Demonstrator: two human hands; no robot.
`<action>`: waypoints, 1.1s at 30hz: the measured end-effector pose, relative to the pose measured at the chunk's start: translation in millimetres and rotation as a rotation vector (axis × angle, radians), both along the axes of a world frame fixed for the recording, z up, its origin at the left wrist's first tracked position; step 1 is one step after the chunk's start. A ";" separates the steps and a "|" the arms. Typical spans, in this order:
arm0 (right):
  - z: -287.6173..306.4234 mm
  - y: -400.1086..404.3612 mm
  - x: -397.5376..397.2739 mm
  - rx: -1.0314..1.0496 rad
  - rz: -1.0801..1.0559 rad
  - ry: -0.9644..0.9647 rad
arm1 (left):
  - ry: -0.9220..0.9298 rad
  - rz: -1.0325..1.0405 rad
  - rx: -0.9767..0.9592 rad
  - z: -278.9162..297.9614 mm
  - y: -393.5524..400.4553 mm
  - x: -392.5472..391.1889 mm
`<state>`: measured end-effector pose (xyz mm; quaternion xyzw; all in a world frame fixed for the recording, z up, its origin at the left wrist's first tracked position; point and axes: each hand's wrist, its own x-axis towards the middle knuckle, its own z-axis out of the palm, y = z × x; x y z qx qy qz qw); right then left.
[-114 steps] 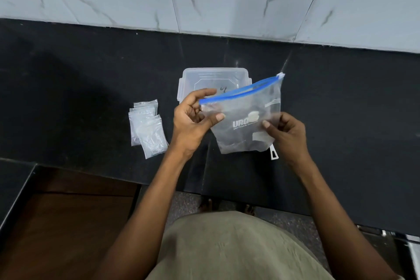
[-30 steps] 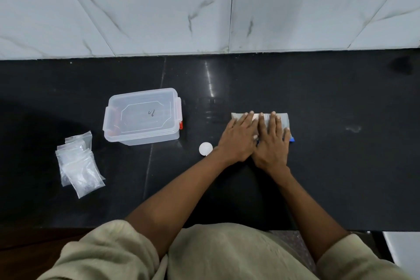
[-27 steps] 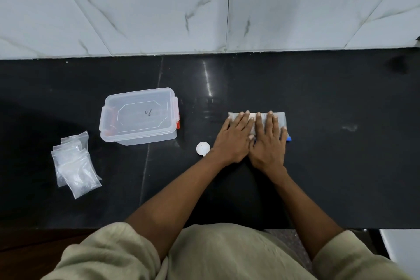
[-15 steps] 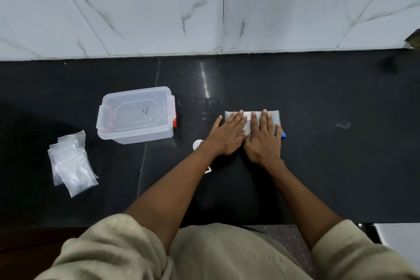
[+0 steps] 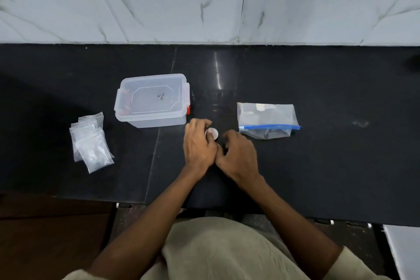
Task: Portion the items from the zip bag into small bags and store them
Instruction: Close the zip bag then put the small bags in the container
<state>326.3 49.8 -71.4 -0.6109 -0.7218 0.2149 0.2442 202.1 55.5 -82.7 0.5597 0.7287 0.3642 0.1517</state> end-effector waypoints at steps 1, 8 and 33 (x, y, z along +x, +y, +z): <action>-1.4 -2.1 -7.4 -0.078 0.016 -0.036 | -0.029 0.062 -0.051 -1.6 -5.7 -4.2; -4.7 10.7 -25.5 -0.252 -0.107 0.114 | -0.215 -0.035 -0.174 -4.6 -14.7 -24.2; 10.4 44.7 -95.0 -0.060 -0.201 -0.406 | -0.214 -0.342 -0.321 -5.0 -13.1 -139.9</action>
